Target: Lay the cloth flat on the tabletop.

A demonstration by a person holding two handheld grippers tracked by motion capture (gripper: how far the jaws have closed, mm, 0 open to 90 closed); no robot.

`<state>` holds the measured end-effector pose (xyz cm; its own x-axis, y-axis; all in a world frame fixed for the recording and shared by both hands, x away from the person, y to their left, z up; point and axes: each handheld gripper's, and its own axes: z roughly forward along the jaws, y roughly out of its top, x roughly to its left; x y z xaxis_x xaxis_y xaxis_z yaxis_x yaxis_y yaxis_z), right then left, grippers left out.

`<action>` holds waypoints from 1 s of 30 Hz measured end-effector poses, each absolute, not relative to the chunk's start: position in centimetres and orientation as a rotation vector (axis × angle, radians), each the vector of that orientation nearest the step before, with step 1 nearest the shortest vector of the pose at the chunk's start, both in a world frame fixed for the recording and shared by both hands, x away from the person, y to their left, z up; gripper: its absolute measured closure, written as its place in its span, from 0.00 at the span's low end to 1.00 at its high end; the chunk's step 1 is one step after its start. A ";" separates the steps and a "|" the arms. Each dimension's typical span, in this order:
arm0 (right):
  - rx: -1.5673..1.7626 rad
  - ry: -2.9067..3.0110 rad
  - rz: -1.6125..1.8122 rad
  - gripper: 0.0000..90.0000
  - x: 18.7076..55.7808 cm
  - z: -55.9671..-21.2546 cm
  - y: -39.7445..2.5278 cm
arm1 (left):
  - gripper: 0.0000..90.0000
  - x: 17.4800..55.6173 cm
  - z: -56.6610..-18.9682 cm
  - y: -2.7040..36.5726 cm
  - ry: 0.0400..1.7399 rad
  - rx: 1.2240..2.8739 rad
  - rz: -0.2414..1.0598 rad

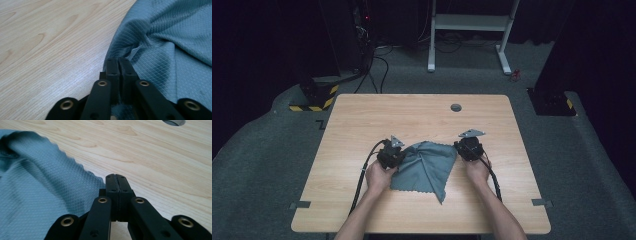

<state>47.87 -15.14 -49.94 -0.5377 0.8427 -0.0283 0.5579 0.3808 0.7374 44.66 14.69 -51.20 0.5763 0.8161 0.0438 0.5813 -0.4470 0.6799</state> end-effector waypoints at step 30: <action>1.086 2.278 1.029 0.87 44.9 -49.9 -15.2 | 0.63 42.6 -49.1 16.8 1.154 2.016 0.435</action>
<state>44.87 -15.16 -49.95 -0.6103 0.7906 -0.0500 0.4853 0.4230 0.7652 42.60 16.81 -49.09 0.5335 0.8425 -0.0744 0.5842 -0.3035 0.7527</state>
